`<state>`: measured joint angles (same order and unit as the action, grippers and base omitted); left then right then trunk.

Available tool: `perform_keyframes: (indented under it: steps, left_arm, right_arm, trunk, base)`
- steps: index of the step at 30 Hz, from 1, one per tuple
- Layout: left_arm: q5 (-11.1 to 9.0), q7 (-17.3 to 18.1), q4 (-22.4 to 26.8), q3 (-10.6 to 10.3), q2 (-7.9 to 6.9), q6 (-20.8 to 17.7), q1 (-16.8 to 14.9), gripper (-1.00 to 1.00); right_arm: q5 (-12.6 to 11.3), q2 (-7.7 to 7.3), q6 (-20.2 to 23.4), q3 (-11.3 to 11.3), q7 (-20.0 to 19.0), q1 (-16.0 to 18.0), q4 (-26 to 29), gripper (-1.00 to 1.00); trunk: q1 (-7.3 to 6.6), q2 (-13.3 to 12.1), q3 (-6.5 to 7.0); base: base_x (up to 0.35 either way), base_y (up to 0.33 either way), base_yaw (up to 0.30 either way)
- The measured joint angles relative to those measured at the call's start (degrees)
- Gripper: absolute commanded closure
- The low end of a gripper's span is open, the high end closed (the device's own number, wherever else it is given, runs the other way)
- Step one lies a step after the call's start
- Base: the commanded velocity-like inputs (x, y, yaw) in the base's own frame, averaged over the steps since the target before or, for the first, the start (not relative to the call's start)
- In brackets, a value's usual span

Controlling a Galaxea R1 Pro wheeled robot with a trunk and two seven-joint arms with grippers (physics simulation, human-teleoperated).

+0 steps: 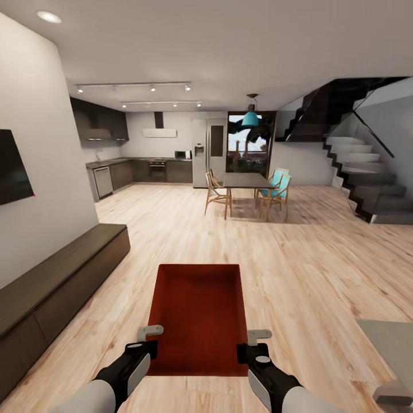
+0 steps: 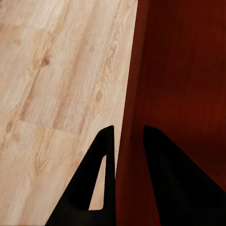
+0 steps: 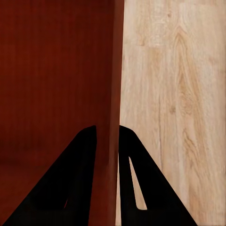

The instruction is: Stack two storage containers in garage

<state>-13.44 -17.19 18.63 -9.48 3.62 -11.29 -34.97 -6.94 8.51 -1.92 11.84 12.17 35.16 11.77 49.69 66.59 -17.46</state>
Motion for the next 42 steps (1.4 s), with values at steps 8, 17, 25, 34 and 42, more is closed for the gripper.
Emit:
perform_keyframes:
  steps: [8, 17, 25, 34, 42]
  left_arm:
    - [-0.1, 0.0, 0.0, -0.1, -0.03, 0.1, 0.0, 1.0]
    - [-0.1, 0.0, 0.0, 0.0, 0.0, 0.1, 0.0, 1.0]
    - [-0.1, 0.0, 0.0, 0.0, 0.01, 0.2, 0.0, 1.0]
    - [0.0, 0.0, 0.0, 0.0, 0.0, 0.1, 0.0, 1.0]
    - [0.0, 0.0, 0.0, 0.0, 0.0, 0.0, 0.0, 1.0]
  right_arm:
    - [0.1, 0.02, -0.1, -0.1, 0.0, 0.0, 0.0, 1.0]
    - [0.1, -0.01, -0.1, 0.0, 0.0, 0.0, 0.0, 1.0]
    - [0.1, -0.01, -0.1, 0.0, 0.0, 0.0, 0.0, 1.0]
    - [0.0, -0.01, -0.1, 0.0, 0.0, 0.0, 0.0, 1.0]
    - [0.0, 0.0, 0.0, 0.0, 0.0, 0.0, 0.0, 1.0]
  trunk:
    - [0.0, 0.0, 0.0]
    - [0.0, 0.0, 0.0]
    - [0.0, 0.0, 0.0]
    - [0.0, 0.0, 0.0]
    - [0.0, 0.0, 0.0]
  base:
    - [0.32, 0.0, -0.04]
    - [0.32, 0.0, -0.254]
    - [0.32, 0.0, -0.285]
    - [0.321, 0.0, -0.273]
    - [0.321, 0.0, -0.042]
